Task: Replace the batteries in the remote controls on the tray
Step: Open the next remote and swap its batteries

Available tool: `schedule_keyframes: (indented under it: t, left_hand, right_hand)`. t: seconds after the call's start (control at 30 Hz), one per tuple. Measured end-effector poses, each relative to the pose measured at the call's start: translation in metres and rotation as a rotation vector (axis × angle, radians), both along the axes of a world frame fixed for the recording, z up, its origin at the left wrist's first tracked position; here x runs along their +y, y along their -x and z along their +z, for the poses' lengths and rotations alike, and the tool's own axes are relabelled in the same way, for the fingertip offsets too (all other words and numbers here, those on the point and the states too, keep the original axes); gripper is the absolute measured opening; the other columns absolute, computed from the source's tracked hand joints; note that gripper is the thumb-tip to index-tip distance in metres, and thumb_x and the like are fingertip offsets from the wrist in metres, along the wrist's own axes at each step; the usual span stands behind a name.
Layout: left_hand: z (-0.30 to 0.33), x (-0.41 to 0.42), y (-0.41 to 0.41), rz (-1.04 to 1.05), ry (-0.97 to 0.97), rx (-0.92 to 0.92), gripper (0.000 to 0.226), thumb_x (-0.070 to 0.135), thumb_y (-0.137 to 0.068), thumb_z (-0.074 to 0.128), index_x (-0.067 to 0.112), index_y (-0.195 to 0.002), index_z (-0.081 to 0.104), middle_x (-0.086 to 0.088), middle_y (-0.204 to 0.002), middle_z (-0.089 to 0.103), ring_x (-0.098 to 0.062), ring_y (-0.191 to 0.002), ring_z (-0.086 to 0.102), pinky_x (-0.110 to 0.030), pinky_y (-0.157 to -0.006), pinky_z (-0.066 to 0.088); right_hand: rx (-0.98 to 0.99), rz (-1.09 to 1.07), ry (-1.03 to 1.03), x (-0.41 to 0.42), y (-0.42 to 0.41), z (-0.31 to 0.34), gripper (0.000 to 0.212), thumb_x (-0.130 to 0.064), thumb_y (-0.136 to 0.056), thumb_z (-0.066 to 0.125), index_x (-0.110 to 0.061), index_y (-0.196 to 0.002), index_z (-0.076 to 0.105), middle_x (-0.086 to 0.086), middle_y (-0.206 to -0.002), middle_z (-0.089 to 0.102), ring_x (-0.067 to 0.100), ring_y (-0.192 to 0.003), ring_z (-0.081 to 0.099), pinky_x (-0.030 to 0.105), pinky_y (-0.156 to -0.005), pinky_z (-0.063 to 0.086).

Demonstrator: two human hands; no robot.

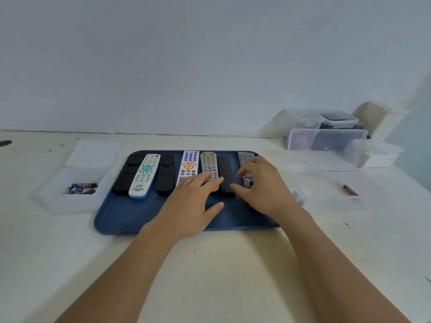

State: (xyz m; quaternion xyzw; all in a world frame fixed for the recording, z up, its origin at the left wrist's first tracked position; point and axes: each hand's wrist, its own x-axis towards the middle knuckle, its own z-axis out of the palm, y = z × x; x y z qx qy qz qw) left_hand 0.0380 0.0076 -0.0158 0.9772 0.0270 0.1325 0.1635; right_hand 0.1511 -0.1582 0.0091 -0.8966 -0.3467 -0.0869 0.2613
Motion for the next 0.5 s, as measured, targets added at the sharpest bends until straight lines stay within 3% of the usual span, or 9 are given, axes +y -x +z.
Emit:
schedule_keyframes:
  t: [0.13,0.27,0.33,0.43,0.5]
  left_hand:
    - [-0.001,0.000,0.000,0.027,-0.057,-0.073,0.062,0.048,-0.095,0.059,0.030,-0.151,0.041,0.009,-0.154,0.041,-0.014,-0.143,0.034,-0.039,-0.121,0.020]
    - [-0.001,0.000,0.000,0.063,-0.080,-0.041,0.057,0.051,-0.096,0.054,0.033,-0.148,0.043,0.012,-0.156,0.038,-0.011,-0.144,0.030,-0.046,-0.121,0.014]
    - [-0.002,0.001,0.000,0.059,-0.072,-0.033,0.057,0.052,-0.096,0.054,0.033,-0.149,0.043,0.011,-0.157,0.037,-0.012,-0.144,0.031,-0.048,-0.121,0.018]
    - [-0.003,0.002,-0.001,0.058,-0.072,-0.031,0.058,0.051,-0.095,0.054,0.033,-0.149,0.043,0.011,-0.156,0.038,-0.012,-0.143,0.033,-0.048,-0.119,0.021]
    - [-0.003,0.003,-0.001,0.056,-0.072,-0.039,0.058,0.051,-0.095,0.055,0.032,-0.148,0.044,0.011,-0.155,0.039,-0.012,-0.142,0.034,-0.047,-0.119,0.021]
  right_hand:
    - [-0.104,-0.013,0.124,0.018,0.011,-0.001,0.041,-0.052,-0.078,0.069,-0.021,-0.104,0.066,0.000,-0.102,0.064,0.020,-0.100,0.056,0.031,-0.085,0.046]
    - [-0.103,-0.020,0.192,0.030,0.009,-0.005,0.035,-0.059,-0.071,0.061,-0.025,-0.082,0.059,-0.005,-0.077,0.064,0.022,-0.085,0.058,0.034,-0.074,0.047]
    - [-0.099,-0.034,0.187,0.032,0.009,-0.004,0.032,-0.055,-0.072,0.064,-0.025,-0.083,0.061,-0.006,-0.077,0.065,0.021,-0.086,0.056,0.030,-0.071,0.043]
    - [-0.123,-0.057,0.189,0.033,0.014,0.000,0.026,-0.045,-0.078,0.065,-0.020,-0.083,0.066,-0.003,-0.076,0.065,0.019,-0.082,0.056,0.028,-0.079,0.040]
    - [-0.103,-0.126,0.121,0.034,0.015,0.004,0.020,-0.038,-0.078,0.060,-0.018,-0.074,0.063,-0.002,-0.067,0.061,0.020,-0.070,0.055,0.027,-0.063,0.039]
